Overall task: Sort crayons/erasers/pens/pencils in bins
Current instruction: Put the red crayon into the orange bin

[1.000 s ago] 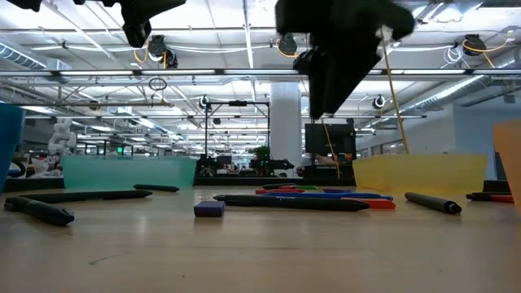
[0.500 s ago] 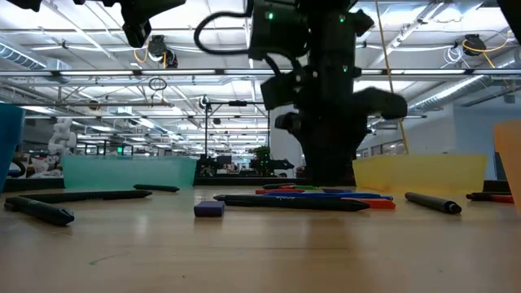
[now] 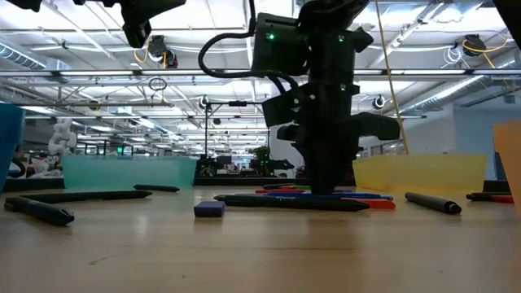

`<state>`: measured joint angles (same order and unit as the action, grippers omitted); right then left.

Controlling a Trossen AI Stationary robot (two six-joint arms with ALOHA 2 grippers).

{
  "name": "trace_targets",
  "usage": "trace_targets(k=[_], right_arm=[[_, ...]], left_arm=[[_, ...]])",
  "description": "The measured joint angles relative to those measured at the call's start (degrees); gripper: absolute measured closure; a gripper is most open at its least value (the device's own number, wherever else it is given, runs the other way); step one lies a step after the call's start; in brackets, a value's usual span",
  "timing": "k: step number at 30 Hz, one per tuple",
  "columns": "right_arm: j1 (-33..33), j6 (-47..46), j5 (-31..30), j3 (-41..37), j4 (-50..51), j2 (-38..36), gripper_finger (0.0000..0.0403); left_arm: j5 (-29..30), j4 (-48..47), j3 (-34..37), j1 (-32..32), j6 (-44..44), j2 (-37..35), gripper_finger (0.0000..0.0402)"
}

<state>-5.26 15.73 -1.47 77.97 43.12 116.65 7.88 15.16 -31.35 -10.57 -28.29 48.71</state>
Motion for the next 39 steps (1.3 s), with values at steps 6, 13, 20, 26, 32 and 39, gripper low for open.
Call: trace_targets(k=[6, 13, 20, 26, 32, 39], right_arm=[[-0.1, -1.9, 0.2, -1.7, -0.6, -1.0, 0.0382], [-2.9, -8.8, 0.3, -1.8, 1.8, -10.1, 0.0381], [-14.7, -21.5, -1.4, 1.2, 11.4, -21.5, 0.0381], [-30.4, -42.0, 0.5, 2.6, 14.7, -24.8, 0.0381], [-42.0, -60.0, 3.5, 2.7, 14.8, -20.3, 0.0381], [-44.0, -65.8, 2.9, 2.7, 15.0, -11.4, 0.0380]], left_arm=[[0.0, 0.0, 0.0, 0.0, 0.0, 0.0, 0.0185], [0.0, 0.0, 0.0, 0.0, 0.0, 0.0, 0.0185], [0.0, 0.2, 0.0, 0.0, 0.0, 0.0, 0.0185], [-0.4, 0.2, 0.0, 0.0, -4.0, 0.0, 0.0185], [-0.4, 0.1, 0.0, 0.0, -4.1, 0.0, 0.0185], [-0.4, 0.1, 0.0, 0.0, -4.9, 0.0, 0.0185]])
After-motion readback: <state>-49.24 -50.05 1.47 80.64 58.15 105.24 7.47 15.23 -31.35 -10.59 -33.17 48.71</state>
